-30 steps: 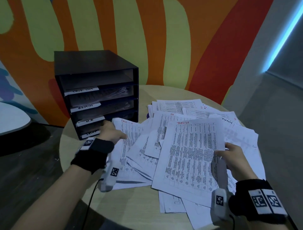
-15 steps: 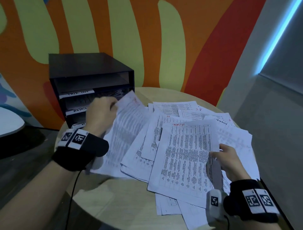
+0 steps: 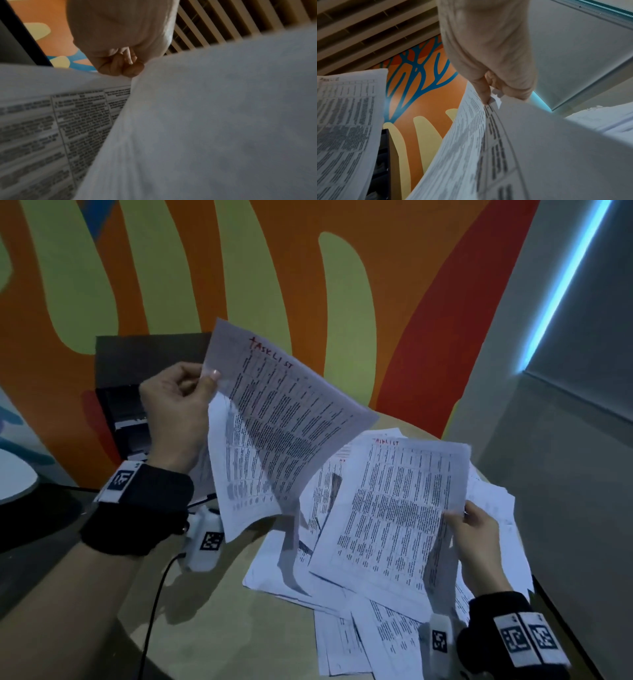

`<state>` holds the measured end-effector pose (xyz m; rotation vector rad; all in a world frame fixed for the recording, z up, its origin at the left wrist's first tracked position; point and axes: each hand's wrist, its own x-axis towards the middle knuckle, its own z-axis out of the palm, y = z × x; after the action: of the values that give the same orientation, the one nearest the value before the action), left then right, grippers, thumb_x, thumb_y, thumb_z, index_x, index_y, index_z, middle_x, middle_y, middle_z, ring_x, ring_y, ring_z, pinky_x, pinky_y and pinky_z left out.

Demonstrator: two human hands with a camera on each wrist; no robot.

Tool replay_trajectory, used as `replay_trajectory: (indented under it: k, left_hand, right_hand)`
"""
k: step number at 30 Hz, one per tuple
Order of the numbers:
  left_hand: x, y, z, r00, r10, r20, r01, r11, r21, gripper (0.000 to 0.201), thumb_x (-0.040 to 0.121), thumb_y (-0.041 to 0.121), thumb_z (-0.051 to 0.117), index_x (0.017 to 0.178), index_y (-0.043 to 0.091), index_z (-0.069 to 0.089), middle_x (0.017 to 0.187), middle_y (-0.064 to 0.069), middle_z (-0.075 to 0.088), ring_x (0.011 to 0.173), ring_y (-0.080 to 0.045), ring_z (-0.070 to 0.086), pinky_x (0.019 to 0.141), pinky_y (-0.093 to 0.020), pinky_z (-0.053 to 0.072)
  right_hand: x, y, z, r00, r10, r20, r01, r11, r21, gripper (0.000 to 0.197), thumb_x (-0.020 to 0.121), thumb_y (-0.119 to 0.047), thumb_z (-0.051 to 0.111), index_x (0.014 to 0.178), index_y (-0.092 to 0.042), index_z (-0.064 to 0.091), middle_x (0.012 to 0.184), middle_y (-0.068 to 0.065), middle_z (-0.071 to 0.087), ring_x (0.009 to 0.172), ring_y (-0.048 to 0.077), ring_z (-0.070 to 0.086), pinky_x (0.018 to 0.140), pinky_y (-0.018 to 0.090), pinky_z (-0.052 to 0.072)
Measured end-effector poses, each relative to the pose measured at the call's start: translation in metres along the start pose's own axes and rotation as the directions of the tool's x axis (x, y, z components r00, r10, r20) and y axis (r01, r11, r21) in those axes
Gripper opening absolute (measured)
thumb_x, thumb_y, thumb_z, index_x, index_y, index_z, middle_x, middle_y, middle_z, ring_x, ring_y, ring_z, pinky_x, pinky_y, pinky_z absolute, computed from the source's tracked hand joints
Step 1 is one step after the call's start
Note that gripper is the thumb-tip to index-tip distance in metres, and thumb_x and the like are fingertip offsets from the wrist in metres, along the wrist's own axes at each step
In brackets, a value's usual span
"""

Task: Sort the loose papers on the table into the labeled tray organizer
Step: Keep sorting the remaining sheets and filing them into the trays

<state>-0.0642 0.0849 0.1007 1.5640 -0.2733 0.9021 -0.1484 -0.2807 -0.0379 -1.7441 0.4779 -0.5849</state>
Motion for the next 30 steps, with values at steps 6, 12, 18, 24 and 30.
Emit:
replay_trajectory:
  k: [6,12,18,24,30]
  left_hand:
    - [0.025,0.022,-0.003,0.99,0.025,-0.14,-0.039,0.995,-0.097,0.013,0.092,0.019,0.063,0.08,0.023,0.06,0.063,0.02,0.062,0.06,0.006,0.056,0.06,-0.015,0.042]
    - [0.004,-0.018,0.039,0.937,-0.339,0.09,0.348,0.93,-0.116,0.014,0.091,0.01,0.064,0.078,0.015,0.065,0.073,0.001,0.065,0.059,-0.003,0.059,0.06,-0.021,0.048]
    - [-0.067,-0.074,0.097,0.784,-0.547,0.294,0.569,0.822,0.014,0.021,0.09,0.008,0.065,0.072,0.006,0.055,0.073,-0.011,0.05,0.069,-0.016,0.045,0.065,-0.028,0.036]
    - [-0.117,-0.119,0.114,0.687,-0.617,0.384,0.52,0.786,0.335,0.042,0.091,0.013,0.061,0.06,0.016,0.032,0.061,-0.001,0.03,0.06,-0.019,0.03,0.066,-0.025,0.029]
    - [-0.114,-0.13,0.104,0.54,-0.66,0.523,0.514,0.75,0.415,0.022,0.085,0.02,0.072,0.088,0.009,0.052,0.081,-0.006,0.052,0.07,-0.021,0.047,0.063,-0.025,0.04]
  right_hand:
    - [0.002,-0.004,-0.004,0.992,-0.068,-0.109,0.08,0.991,0.107,0.017,0.094,-0.003,0.052,0.086,-0.01,0.065,0.082,0.003,0.068,0.08,0.027,0.061,0.074,0.037,0.048]
    - [-0.002,-0.011,0.002,0.999,-0.036,-0.003,0.036,0.974,0.225,0.021,0.096,-0.007,0.053,0.094,-0.021,0.069,0.093,0.001,0.071,0.087,0.023,0.064,0.074,0.035,0.051]
    - [-0.014,-0.03,0.011,0.972,0.012,0.236,-0.081,0.955,0.286,0.025,0.101,-0.012,0.045,0.097,-0.014,0.07,0.088,0.003,0.076,0.079,0.02,0.07,0.062,0.028,0.052]
    - [-0.014,-0.011,0.022,0.917,0.16,0.365,-0.202,0.976,0.079,0.064,0.089,-0.068,0.046,0.125,-0.017,0.059,0.11,-0.011,0.064,0.1,0.012,0.062,0.085,0.038,0.053]
    - [-0.014,0.001,0.024,0.94,0.112,0.322,-0.076,0.99,-0.122,0.014,0.081,0.008,0.059,0.095,0.009,0.062,0.079,0.017,0.064,0.07,0.022,0.055,0.065,0.031,0.039]
